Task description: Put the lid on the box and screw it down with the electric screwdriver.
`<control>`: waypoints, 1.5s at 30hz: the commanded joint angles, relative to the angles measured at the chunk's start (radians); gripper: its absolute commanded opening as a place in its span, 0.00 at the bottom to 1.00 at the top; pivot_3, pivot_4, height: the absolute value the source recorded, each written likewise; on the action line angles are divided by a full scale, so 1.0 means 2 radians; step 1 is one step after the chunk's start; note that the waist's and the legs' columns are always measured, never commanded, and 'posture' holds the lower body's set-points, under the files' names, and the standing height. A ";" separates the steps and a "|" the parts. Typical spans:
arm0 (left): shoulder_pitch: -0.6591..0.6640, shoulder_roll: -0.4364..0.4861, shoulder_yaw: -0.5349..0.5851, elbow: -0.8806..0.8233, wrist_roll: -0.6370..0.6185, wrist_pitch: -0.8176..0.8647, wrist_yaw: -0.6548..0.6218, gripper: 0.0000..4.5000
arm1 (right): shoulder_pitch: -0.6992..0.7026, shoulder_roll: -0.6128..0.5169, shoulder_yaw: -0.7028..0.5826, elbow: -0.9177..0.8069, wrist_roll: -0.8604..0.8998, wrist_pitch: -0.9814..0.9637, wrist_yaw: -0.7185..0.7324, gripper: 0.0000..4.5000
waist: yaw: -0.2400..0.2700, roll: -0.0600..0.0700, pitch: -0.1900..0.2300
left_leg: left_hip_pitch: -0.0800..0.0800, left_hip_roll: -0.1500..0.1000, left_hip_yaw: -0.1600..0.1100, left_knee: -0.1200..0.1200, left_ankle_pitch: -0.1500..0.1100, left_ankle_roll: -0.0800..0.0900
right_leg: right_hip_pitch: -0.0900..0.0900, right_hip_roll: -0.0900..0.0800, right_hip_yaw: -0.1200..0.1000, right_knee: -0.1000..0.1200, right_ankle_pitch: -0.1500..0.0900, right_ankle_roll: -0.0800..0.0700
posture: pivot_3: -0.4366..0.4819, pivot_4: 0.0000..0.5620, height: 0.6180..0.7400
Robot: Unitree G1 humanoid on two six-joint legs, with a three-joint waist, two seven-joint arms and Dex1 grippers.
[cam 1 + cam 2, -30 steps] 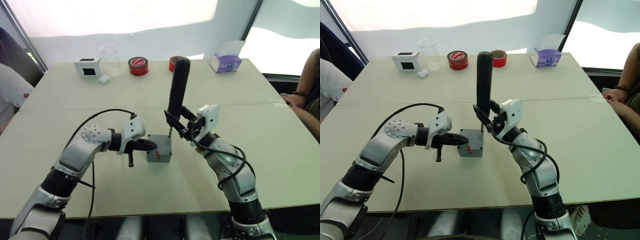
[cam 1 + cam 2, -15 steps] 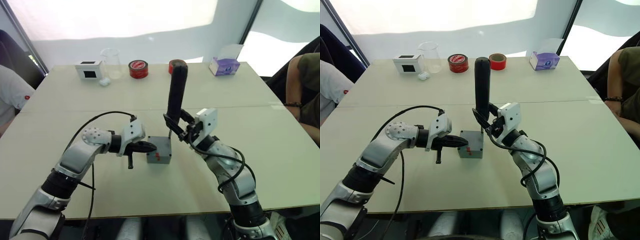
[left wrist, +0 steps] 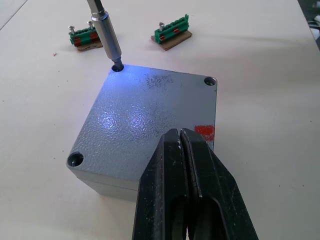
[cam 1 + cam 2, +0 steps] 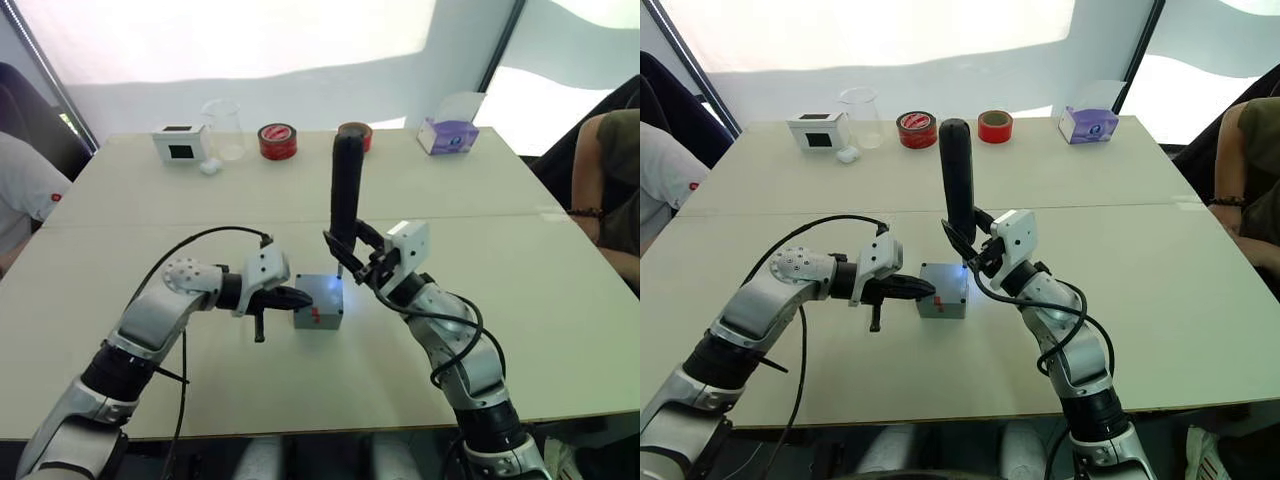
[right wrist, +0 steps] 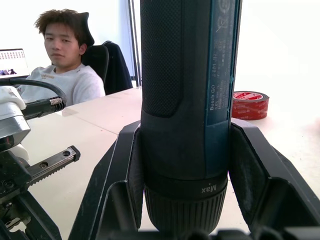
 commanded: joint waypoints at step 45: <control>-0.014 0.051 0.051 -0.145 -0.134 0.101 -0.049 0.00 | -0.152 -0.475 -0.221 0.145 0.541 0.703 -0.181 0.39 | -0.004 0.007 0.024 | -0.020 -0.002 0.005 0.000 0.001 -0.001 | -0.016 -0.003 -0.001 -0.002 0.002 0.001 | 0.48 0.27 1.00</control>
